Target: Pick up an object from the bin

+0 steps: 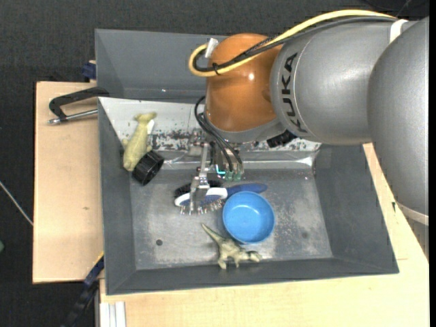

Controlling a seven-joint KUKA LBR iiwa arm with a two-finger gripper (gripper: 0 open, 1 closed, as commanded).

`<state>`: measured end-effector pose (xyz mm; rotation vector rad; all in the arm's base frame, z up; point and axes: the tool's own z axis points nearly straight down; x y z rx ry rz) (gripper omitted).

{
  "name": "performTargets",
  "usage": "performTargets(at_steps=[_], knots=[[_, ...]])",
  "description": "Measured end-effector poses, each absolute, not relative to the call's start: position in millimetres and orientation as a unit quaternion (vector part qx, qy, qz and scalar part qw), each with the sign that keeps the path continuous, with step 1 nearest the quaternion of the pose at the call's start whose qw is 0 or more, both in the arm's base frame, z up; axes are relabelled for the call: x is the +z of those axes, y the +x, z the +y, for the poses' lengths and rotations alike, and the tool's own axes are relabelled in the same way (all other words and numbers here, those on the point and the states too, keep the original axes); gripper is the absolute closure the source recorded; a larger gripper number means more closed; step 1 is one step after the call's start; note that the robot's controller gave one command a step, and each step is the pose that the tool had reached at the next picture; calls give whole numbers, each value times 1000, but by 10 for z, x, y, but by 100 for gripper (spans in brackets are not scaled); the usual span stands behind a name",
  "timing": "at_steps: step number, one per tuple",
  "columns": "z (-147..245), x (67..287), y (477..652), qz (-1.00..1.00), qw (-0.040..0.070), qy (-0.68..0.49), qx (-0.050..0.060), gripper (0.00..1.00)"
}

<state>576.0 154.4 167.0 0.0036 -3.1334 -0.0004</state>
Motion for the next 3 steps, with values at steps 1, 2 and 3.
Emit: performTargets(at_steps=[1, 2, 3], knots=[[1372, 766, 5729, -986, 2, -168, -1, 0], [1368, 789, 5762, -986, -4, -168, -2, 100], [1365, 2367, 5803, -981, -6, -194, -3, 100]])
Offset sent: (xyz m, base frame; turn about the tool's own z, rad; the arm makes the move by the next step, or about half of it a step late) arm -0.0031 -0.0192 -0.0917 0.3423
